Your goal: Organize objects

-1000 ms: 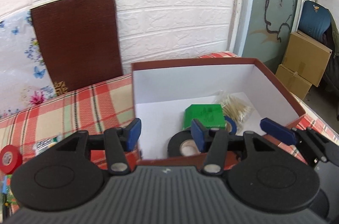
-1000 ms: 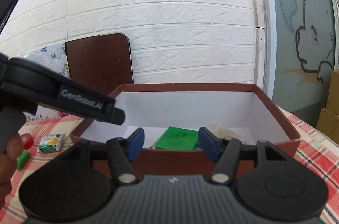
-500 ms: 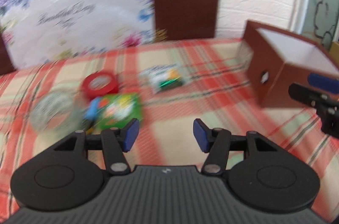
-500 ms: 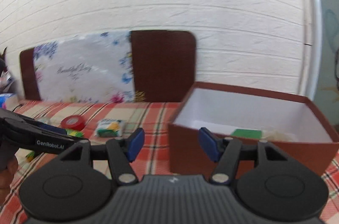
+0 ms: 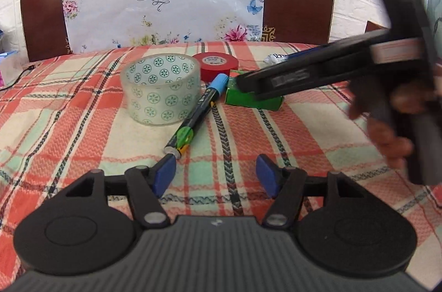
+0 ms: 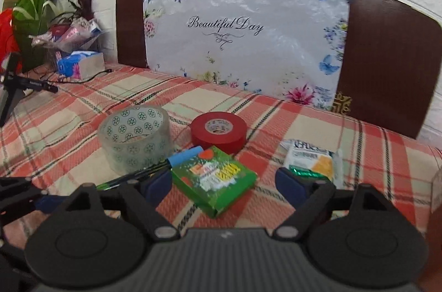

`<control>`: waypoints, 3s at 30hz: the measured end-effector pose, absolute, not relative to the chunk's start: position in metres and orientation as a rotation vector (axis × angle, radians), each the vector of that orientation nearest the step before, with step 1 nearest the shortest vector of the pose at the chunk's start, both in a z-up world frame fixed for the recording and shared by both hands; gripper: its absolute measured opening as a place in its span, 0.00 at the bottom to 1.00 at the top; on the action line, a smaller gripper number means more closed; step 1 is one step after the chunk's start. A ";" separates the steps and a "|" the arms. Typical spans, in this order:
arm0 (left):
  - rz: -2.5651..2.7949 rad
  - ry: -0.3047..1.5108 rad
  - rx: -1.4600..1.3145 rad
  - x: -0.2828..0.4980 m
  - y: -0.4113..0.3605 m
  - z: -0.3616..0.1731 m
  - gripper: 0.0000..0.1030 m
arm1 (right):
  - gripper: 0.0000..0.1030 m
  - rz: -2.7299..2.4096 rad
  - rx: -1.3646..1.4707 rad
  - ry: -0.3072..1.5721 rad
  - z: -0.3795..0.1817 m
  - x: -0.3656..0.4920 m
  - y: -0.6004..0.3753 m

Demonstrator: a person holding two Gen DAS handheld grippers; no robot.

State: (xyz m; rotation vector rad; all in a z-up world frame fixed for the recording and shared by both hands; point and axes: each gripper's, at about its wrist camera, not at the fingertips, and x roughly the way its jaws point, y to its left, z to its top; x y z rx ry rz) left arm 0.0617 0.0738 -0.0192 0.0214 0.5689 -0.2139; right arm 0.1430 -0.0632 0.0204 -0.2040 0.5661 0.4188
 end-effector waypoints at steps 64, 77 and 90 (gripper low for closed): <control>-0.818 0.629 0.177 0.132 -0.309 0.078 0.54 | 0.55 -0.350 -0.081 0.380 0.051 0.047 -0.382; -0.652 0.580 0.220 0.091 -0.251 0.105 0.58 | 0.58 -0.417 0.119 0.242 0.044 -0.029 -0.360; -0.483 0.648 0.202 0.069 -0.177 0.080 0.59 | 0.58 -0.307 0.304 0.452 0.022 -0.041 -0.331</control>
